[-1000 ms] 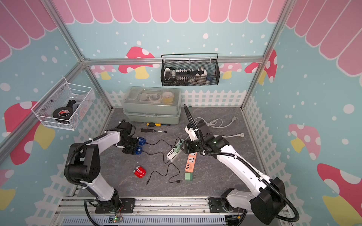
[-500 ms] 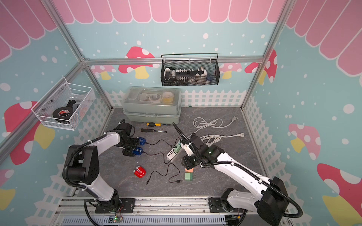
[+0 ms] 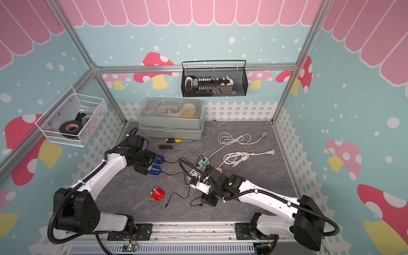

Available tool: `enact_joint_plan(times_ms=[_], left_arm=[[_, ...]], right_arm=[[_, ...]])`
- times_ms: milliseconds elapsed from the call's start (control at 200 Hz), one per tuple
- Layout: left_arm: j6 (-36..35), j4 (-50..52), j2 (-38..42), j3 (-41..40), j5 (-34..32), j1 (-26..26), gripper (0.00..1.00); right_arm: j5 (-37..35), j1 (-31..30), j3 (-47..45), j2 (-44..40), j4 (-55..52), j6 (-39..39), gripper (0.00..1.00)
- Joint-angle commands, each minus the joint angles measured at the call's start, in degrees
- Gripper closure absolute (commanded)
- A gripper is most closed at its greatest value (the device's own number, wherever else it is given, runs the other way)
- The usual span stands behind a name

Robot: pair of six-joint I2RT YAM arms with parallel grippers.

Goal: Charge the electric shaver
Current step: Place the electric shaver at the center of the board, then pick up the charging cable from the center of the board.

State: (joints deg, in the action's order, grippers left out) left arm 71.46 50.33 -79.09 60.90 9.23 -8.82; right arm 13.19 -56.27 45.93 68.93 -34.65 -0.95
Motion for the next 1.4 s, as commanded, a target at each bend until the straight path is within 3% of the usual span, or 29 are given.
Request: enact_joint_plan(times_ms=[0,175,400,780,956,1136,1256,1396], left_arm=[[-3.8,4.0,3.5,-1.7,1.3,-1.7,0.25],[-3.5,5.1,10.0,-5.0,1.4,-1.0,0.26],[-4.4,5.5,12.4,-6.2,2.2,1.3,0.27],[-4.5,5.5,13.9,-7.2,3.2,3.7,0.29],[-4.5,5.7,13.7,-5.8,3.1,3.8,0.30],[-5.4,5.1,14.1,-5.0,3.4,3.8,0.31],[-8.0,1.6,14.5,-4.9,6.8,3.7,0.32],[-12.0,-2.9,13.5,-3.7,15.1,2.3,0.33]], right_arm=[[-0.6,-2.7,1.6,5.1,-1.2,-9.8,0.53],[-6.1,-5.3,4.1,14.3,-3.3,-13.9,0.53],[-8.5,-5.5,4.5,18.9,-0.2,-16.0,0.54],[-7.2,-6.9,8.6,26.2,-3.6,-13.7,0.81],[-7.3,-7.3,8.8,27.2,-4.5,-12.0,0.83],[-6.2,-7.1,8.8,25.0,-4.9,-11.2,1.00],[-2.9,-4.3,12.1,20.2,-7.1,-8.6,1.00],[10.6,3.9,17.1,13.9,-8.5,-2.8,1.00]])
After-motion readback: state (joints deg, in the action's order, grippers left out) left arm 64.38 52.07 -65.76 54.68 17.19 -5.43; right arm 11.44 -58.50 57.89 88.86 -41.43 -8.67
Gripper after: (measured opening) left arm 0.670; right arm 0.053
